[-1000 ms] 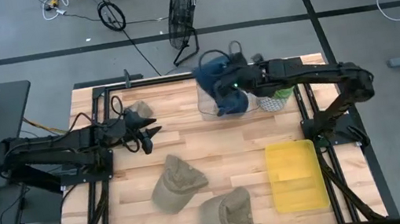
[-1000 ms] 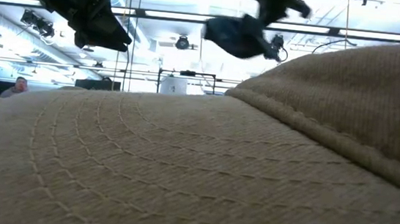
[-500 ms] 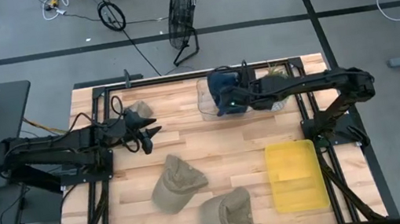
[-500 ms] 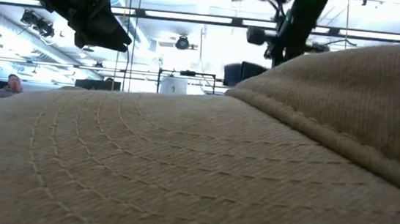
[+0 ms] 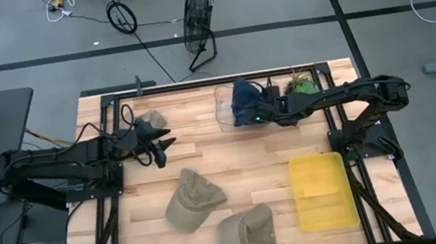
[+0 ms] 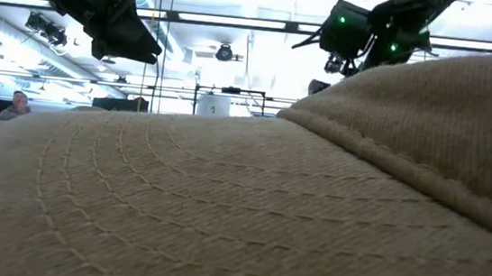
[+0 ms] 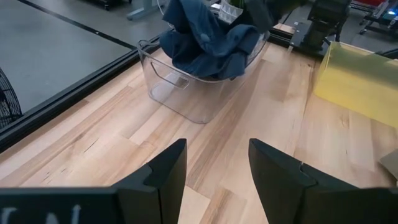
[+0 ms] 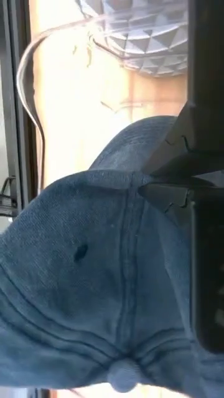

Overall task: Pick & Place hat
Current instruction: Put the blue cap into the transparent bin, then put the top brown cap into the yellow bin

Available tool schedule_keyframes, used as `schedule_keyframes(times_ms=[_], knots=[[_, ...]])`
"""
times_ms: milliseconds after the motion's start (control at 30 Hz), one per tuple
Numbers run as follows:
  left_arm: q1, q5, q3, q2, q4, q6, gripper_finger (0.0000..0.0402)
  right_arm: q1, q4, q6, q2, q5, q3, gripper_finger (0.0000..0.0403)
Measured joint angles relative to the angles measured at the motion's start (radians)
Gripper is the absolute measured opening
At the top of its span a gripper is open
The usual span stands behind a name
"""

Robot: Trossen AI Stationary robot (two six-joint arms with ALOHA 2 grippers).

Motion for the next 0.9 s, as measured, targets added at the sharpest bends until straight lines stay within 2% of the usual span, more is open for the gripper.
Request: schedule_keyframes(times_ms=[467,900], knots=[[0.0,0.0,0.0,0.0,-0.002,-0.005,0.0177,-0.024,-0.001,-0.266,0.0,-0.077,-0.028,0.0029],[0.0,0.0,0.0,0.0,-0.002,-0.008,0.0177,0.002,-0.03,-0.584,-0.037,-0.086,0.113,0.0124]])
